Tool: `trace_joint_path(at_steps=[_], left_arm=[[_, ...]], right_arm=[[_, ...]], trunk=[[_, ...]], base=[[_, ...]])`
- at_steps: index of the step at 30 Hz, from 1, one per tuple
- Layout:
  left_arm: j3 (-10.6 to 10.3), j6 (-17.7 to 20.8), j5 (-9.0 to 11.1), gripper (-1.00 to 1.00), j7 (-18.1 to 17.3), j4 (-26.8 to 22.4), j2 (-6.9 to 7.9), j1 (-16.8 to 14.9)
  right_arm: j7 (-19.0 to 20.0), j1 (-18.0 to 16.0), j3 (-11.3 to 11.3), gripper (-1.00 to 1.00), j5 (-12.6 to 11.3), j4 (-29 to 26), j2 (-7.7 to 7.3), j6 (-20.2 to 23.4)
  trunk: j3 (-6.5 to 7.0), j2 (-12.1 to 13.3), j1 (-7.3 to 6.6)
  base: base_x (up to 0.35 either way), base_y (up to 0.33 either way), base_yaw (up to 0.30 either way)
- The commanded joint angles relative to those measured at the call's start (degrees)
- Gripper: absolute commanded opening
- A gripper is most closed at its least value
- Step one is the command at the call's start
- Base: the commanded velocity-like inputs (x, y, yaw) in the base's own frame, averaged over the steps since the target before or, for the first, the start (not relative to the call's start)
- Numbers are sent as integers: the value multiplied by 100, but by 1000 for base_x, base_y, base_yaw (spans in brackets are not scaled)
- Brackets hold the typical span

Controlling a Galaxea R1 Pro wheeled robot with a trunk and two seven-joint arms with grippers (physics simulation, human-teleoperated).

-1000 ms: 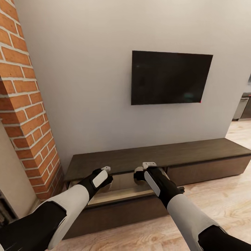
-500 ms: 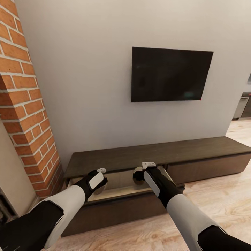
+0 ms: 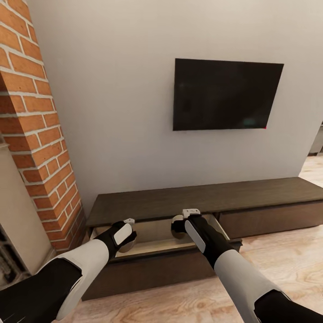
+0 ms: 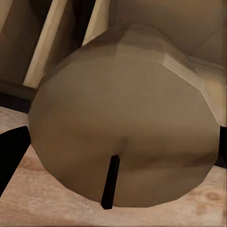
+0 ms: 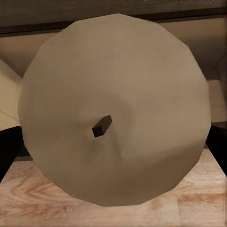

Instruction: Place each of the two pumpkins and all three candles from the living room inside a cabinet in the living room (use any cabinet), then make sure every cabinet is closed, and position the cauldron so it is next to a table in the living room.

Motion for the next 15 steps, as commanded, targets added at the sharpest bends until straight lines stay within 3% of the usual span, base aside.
trace_joint_path(at_steps=[1, 9, 15], left_arm=[[-51, 30, 30, -100, 15, -4, 4, -3], [-47, 30, 36, -100, -61, 4, 16, -6], [-46, 31, 38, -100, -218, 6, 27, -11]], right_arm=[[-54, -5, 23, -100, -55, -7, -6, 14], [-38, -4, 24, -100, -52, 35, -1, 4], [-28, -1, 25, -100, -51, 142, 0, 0]], trunk=[[-7, -3, 0], [-7, -3, 0], [-7, -3, 0]], base=[[96, -235, 18], [30, -44, 3], [154, -57, 0]])
